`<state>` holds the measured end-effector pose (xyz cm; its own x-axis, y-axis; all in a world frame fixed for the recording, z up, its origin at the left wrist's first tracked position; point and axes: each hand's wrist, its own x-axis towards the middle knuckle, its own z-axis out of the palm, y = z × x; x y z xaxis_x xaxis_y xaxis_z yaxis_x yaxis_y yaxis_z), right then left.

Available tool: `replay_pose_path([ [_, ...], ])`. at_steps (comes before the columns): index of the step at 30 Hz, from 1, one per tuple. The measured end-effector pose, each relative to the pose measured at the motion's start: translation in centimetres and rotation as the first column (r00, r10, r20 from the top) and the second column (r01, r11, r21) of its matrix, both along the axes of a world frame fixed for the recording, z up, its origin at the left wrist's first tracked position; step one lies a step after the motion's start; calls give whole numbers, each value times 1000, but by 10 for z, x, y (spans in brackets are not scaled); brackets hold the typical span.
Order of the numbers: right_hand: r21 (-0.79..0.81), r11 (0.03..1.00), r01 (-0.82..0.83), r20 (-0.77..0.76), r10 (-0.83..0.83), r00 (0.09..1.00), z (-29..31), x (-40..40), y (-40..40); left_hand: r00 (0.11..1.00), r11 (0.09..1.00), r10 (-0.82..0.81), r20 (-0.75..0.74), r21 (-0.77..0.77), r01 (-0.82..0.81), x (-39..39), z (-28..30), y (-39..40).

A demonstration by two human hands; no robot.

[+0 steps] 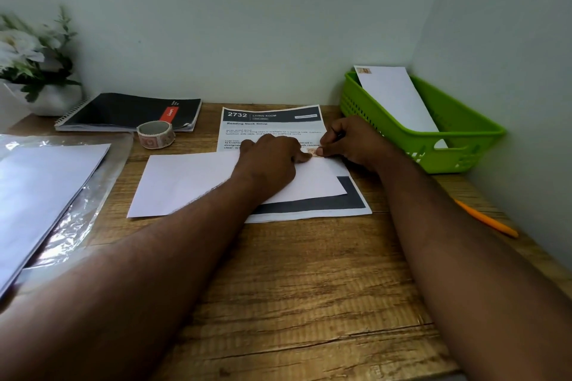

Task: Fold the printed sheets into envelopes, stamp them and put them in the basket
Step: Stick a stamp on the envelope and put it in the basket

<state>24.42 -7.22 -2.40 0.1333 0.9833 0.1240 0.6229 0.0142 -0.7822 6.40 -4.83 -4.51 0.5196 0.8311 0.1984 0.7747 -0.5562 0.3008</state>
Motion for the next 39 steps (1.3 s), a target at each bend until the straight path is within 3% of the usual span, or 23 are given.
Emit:
replay_pose_path([
  [5,-82,995,-65,-19,63,998,4,1,-6,999,999,31,30,28,-32,-2,2,-4],
  [9,26,1000,6,-147,-2,989,-8,0,-2,997,999,45,62,23,-46,-3,2,-3],
  [11,49,998,40,-81,-36,996,-11,-4,2,992,996,88,95,-10,-87,-6,3,-2],
  [14,-9,1000,17,141,-16,990,-6,-11,6,993,996,92,73,-1,-92,-7,3,-3],
  [16,-49,999,-14,158,22,987,0,-13,6,994,996,88,62,16,-89,-6,2,-3],
  [24,-94,993,-70,-69,64,996,7,-13,2,995,994,98,28,51,-99,-6,2,-4],
  [30,74,997,3,-465,32,885,11,-18,2,972,984,168,163,35,-176,-8,11,-6],
  [35,295,949,107,-482,52,874,21,-25,0,929,987,129,347,41,-153,-22,26,15],
  [39,198,980,25,-527,85,846,23,-28,-2,929,992,73,363,68,-105,-36,37,24],
])
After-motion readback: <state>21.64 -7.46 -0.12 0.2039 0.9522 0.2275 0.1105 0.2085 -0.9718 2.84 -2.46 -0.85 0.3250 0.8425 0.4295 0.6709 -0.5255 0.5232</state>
